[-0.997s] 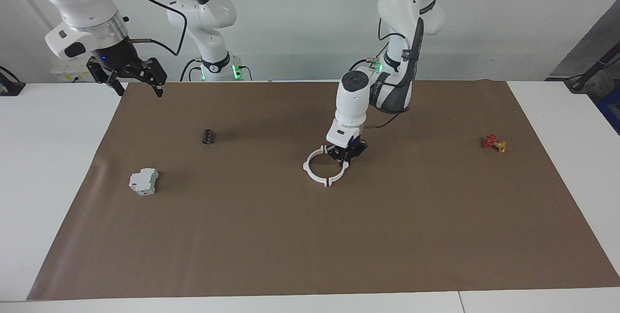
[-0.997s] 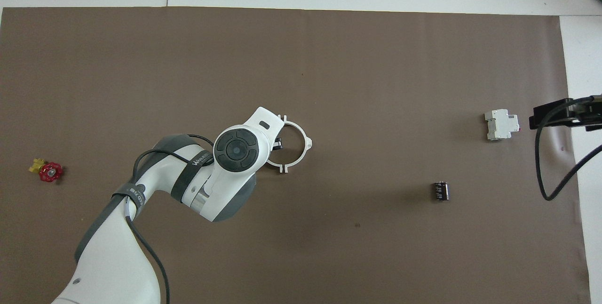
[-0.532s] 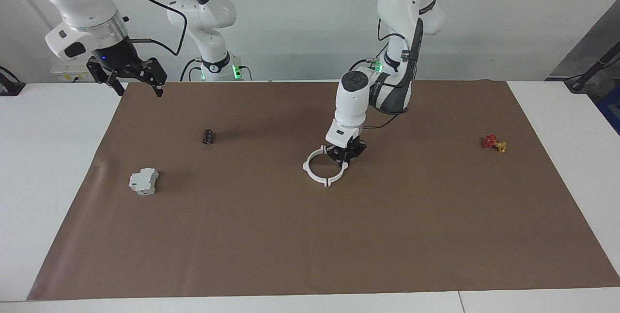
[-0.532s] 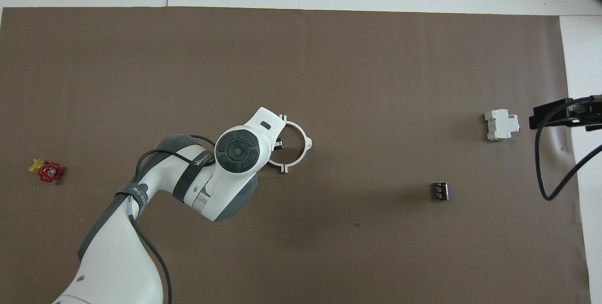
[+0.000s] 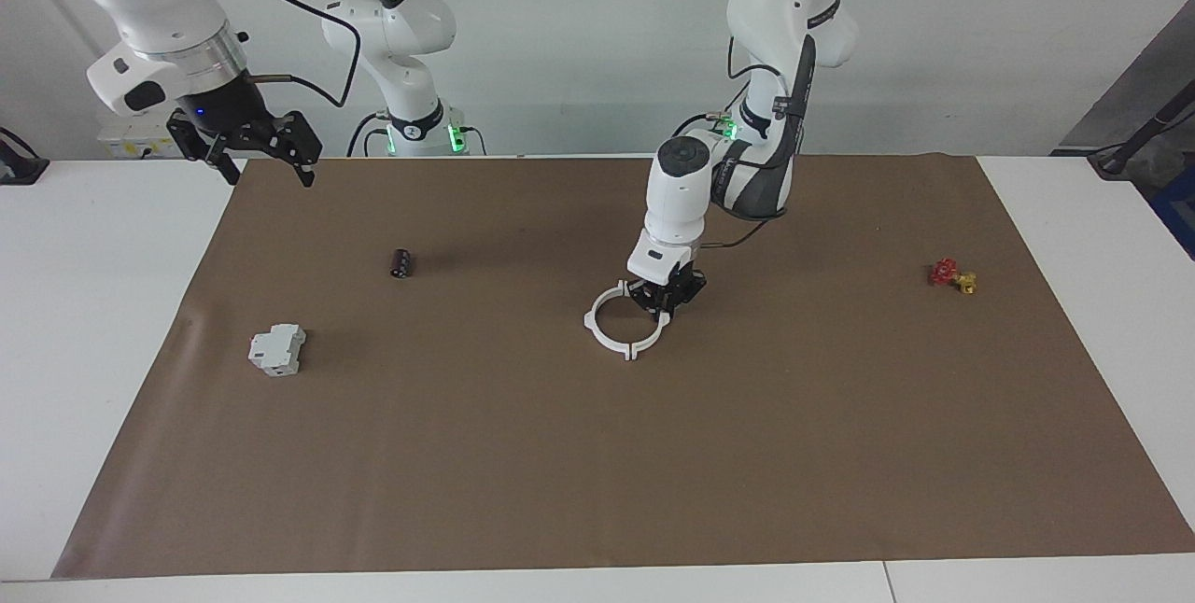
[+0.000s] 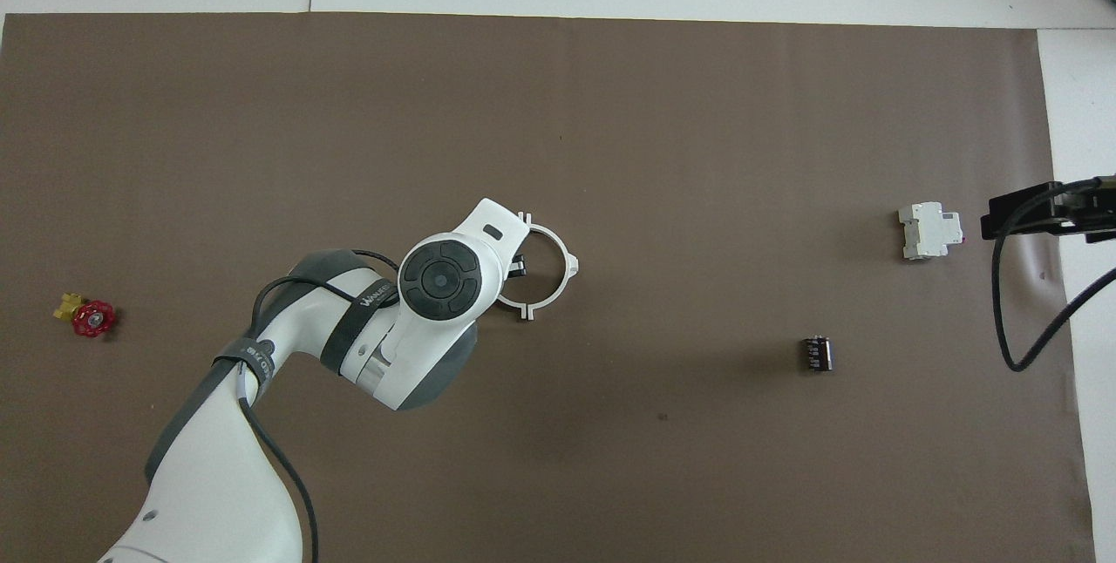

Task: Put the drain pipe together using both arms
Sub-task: 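Press the held clamp half against the placed half with the left gripper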

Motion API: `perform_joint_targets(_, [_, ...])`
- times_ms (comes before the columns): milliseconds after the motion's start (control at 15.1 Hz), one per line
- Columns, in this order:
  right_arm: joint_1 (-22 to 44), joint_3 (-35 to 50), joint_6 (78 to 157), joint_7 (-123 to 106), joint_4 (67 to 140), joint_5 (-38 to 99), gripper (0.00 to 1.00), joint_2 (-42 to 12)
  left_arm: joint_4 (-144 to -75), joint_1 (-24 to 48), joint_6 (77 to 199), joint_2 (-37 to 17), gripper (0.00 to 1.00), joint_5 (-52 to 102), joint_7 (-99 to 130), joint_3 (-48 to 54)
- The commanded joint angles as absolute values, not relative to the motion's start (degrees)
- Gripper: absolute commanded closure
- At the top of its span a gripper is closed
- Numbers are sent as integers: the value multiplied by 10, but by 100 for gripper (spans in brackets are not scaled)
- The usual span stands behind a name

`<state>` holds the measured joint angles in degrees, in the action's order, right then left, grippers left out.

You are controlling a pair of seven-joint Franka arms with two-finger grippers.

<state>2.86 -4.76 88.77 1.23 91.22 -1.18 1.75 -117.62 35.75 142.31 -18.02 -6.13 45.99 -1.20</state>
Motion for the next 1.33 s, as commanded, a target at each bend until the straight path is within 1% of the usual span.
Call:
perform_joint_targets(0, [25, -45, 883, 18, 917, -1, 0, 23, -1173, 367, 1440, -193, 100, -71, 463, -18])
perform_joint_targets(664, [25, -45, 883, 18, 917, -1, 0, 23, -1170, 367, 1440, -193, 100, -69, 463, -18])
perform_joint_targets(731, [25, -46, 883, 18, 917, -1, 0, 23, -1170, 367, 1440, -194, 81, -69, 463, -18])
perform_joint_targets(797, [25, -46, 883, 18, 917, -1, 0, 23, -1170, 367, 1440, -194, 36, -69, 463, -18])
perform_joint_targets(864, [25, -46, 883, 18, 917, -1, 0, 23, -1170, 367, 1440, -194, 6, -69, 463, -18])
perform_joint_targets(930, [25, -46, 883, 18, 917, -1, 0, 23, -1170, 367, 1441, -194, 0, -69, 463, -18])
perform_joint_targets(1262, [25, -46, 883, 18, 917, -1, 0, 23, -1170, 367, 1446, -194, 0, -69, 463, -18])
